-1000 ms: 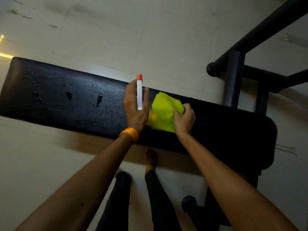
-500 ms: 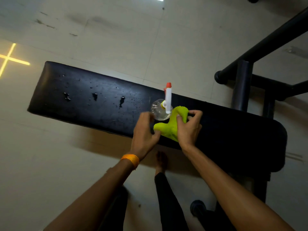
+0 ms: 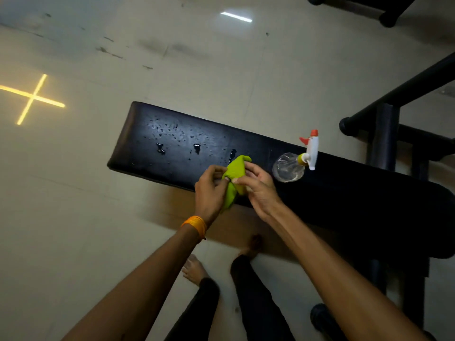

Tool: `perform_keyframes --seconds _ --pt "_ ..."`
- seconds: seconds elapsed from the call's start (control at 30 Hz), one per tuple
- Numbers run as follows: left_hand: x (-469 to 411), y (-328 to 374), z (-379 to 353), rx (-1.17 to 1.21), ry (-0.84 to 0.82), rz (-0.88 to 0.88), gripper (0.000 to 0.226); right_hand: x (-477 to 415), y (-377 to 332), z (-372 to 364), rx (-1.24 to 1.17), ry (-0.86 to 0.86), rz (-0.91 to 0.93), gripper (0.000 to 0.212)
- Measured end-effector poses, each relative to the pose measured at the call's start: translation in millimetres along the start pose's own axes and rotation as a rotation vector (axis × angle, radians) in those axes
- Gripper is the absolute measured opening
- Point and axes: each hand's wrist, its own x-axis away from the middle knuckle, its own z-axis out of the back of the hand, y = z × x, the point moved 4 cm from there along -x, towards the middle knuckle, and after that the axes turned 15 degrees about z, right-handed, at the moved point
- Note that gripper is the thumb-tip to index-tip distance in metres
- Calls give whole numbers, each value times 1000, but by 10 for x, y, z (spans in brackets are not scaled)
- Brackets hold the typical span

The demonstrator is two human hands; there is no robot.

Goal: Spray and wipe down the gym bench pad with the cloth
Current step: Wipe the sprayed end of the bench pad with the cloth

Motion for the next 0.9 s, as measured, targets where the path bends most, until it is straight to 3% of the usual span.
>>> perform_keyframes --seconds 0.07,0.13,0.27,0.43,0.53,0.63,0.73,0.9 --pt "-98 -75 150 86 -33 79 15 -58 -17 -102 203 -113 62 67" --pt "-179 -132 260 132 -54 122 16 -132 -16 -161 321 -130 120 59" --pt "-311 -164 328 165 -143 190 19 -296 23 -232 344 32 174 18" --pt "-312 -24 235 -7 -319 145 44 -394 28 -368 255 178 108 15" --pt "-389 118 245 -54 -264 82 31 -405 -57 -450 120 88 22 25" --pt "-463 244 270 -73 -216 40 13 -442 -116 -435 161 11 2 27" --pt "-477 324 321 -150 -161 -12 13 -501 -163 -410 229 26 28 11" --pt "-608 368 486 -262 29 -52 19 -594 -130 -458 371 60 101 13"
